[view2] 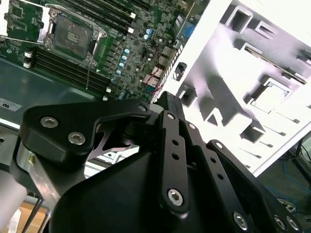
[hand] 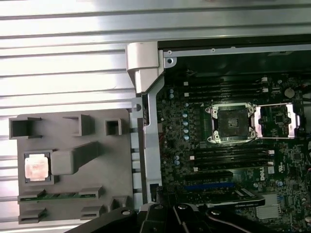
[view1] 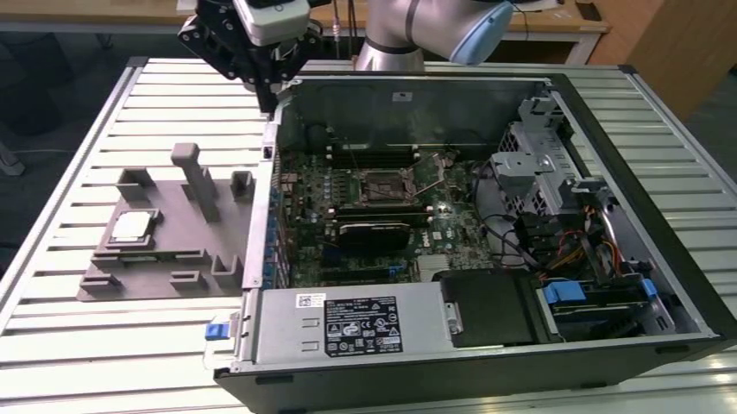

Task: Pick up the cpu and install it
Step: 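Reach for the cpu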

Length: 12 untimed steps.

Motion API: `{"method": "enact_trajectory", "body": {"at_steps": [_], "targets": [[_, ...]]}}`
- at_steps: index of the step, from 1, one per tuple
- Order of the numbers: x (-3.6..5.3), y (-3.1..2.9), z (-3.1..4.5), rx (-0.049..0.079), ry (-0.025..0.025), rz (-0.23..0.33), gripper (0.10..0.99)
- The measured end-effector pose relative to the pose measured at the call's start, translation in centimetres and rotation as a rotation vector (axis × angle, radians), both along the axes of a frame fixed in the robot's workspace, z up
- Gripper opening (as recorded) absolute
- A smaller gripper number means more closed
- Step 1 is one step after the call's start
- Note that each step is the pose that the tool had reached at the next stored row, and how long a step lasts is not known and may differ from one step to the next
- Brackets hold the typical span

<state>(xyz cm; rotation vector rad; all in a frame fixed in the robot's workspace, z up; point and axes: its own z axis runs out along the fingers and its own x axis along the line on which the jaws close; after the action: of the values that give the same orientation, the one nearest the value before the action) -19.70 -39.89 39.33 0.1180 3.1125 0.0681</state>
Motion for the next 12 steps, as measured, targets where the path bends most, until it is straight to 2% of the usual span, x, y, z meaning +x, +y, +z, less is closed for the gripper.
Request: {"method": "enact_trajectory", "body": {"at_steps": [12], "targets": [[-1.37, 0.00, -0.16, 0.000, 0.0000, 0.000, 0.106]]}}
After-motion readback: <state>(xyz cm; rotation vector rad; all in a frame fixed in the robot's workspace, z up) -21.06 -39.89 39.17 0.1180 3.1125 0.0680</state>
